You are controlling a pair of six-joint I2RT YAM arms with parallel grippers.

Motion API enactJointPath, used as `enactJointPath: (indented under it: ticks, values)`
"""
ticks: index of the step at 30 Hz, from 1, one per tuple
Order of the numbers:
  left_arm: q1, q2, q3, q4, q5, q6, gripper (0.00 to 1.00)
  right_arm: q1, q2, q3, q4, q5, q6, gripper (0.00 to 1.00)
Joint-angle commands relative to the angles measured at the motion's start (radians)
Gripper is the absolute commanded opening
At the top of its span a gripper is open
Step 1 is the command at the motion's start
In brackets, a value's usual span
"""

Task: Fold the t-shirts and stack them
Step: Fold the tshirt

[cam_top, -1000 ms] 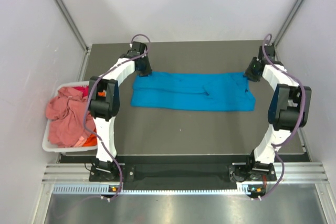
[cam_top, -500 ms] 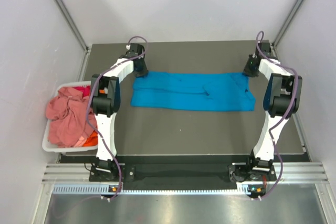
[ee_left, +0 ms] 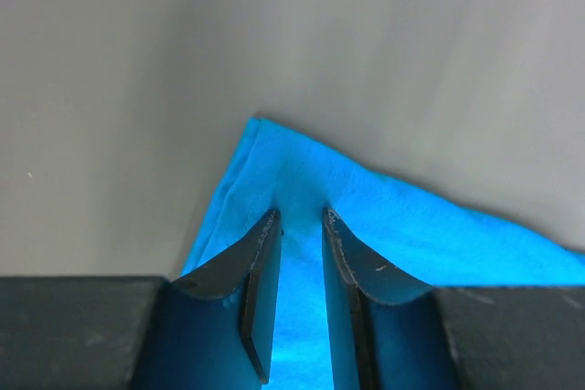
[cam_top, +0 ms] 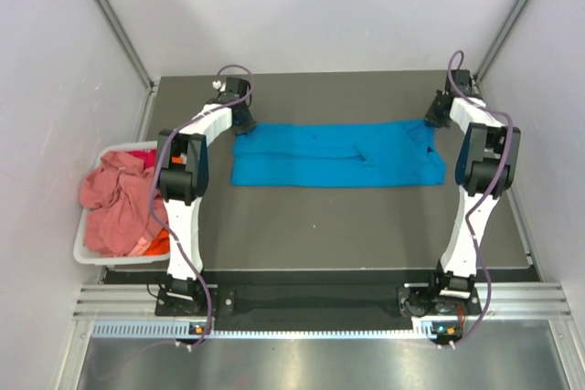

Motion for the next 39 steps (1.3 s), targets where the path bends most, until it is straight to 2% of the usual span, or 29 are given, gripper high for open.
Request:
enactJointPath:
  ticks: [1, 11, 15, 18, 22, 28, 31, 39]
  values:
    - [0.017, -0.012, -0.051, -0.032, -0.077, -0.043, 0.31, -0.017, 0.098, 0.11, 0.041, 0.016, 0.024, 0.0]
    - [0.006, -0.168, -0.005, -0.062, 0.003, -0.013, 0.32, -0.016, 0.267, 0.36, 0.111, -0.129, 0.038, 0.0]
    - [0.003, -0.248, -0.116, -0.064, 0.121, -0.001, 0.31, -0.016, 0.313, 0.48, 0.127, -0.179, 0.058, 0.0]
    - [0.002, -0.316, -0.213, -0.059, 0.205, 0.009, 0.31, -0.016, 0.29, 0.496, 0.097, -0.208, 0.064, 0.09]
    - [-0.001, -0.368, -0.307, -0.107, 0.21, 0.042, 0.32, -0.016, 0.149, 0.421, 0.065, -0.222, 0.055, 0.24]
    - [-0.001, -0.477, -0.474, -0.118, 0.196, 0.057, 0.37, -0.021, -0.062, 0.281, -0.028, -0.225, 0.058, 0.38]
    - [-0.001, -0.527, -0.546, -0.099, 0.19, 0.059, 0.38, -0.019, -0.167, 0.16, -0.038, -0.228, 0.071, 0.43]
    - [-0.001, -0.57, -0.677, -0.018, 0.265, 0.033, 0.38, -0.019, -0.342, -0.093, -0.032, -0.219, 0.081, 0.45]
